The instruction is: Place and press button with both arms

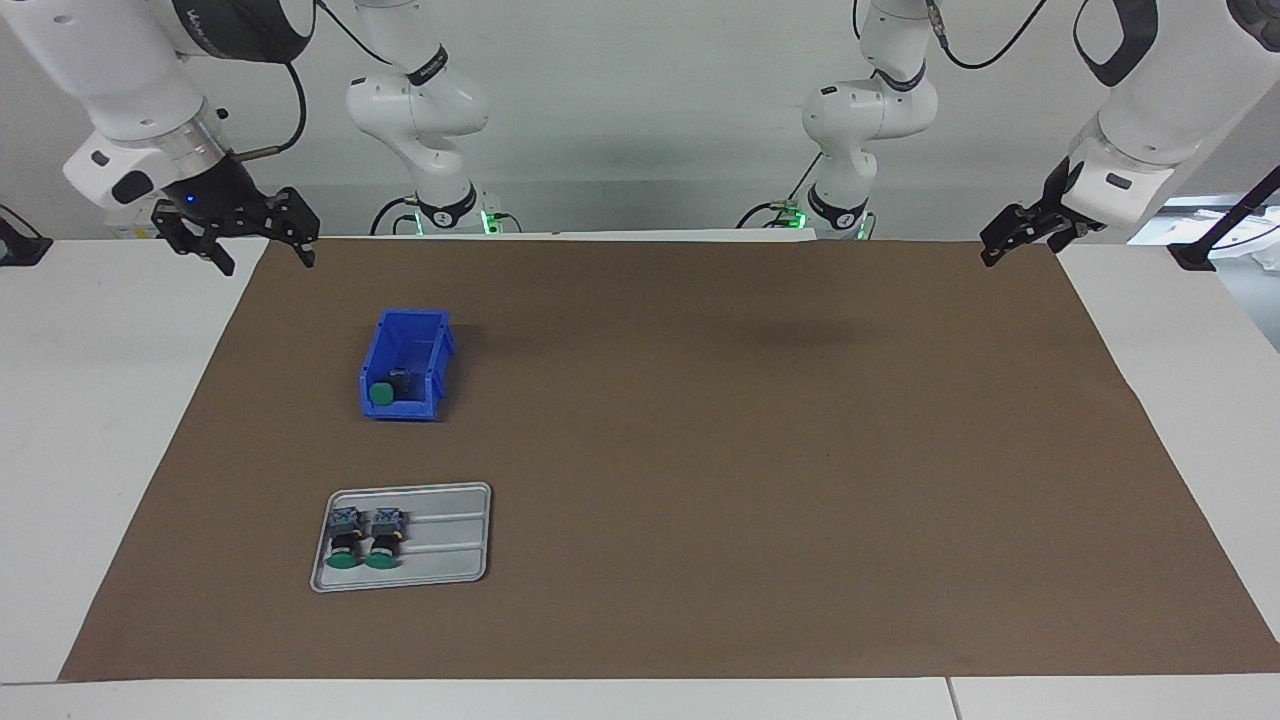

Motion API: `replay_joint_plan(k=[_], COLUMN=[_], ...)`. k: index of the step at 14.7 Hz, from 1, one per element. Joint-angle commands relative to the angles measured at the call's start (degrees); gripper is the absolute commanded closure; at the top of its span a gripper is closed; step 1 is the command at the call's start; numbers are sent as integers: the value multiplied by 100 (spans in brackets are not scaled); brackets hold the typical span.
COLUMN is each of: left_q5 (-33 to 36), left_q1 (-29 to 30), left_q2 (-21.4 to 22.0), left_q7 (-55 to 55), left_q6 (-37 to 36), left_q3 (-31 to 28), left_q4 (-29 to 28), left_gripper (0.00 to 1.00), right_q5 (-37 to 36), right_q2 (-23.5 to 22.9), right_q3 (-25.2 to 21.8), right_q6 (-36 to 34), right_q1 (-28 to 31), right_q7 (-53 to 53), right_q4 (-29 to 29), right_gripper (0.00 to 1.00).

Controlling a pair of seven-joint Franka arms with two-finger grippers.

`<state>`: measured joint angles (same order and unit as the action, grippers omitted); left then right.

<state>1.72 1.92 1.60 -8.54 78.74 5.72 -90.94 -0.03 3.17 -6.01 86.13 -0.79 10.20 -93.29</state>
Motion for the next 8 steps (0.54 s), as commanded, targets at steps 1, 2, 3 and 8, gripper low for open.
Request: replay_joint_plan(k=[1,2,3,8], left_q5=[-40,-40,-40,-40], left_q1=[19,19,19,19], left_q2=[104,95,95,104], left_q7=[11,11,11,11], left_q6=[-51,-51,-51,-51], left_q3=[-27,-19,-27,-27], left_q4=[-64,-64,-64,-64], left_gripper=[0,0,0,0], right_q5=[-76,-76,-76,-84], right_q2=[-70,-123,-115,-44], right_q3=[56,65,74,92], right_q6=[-193,-315,-308,-290], right_q1=[-88,-79,-71,-18], right_q7=[-387,-396,-405,-423], right_q4=[179,267,250,83], right_gripper=[1,1,1,1])
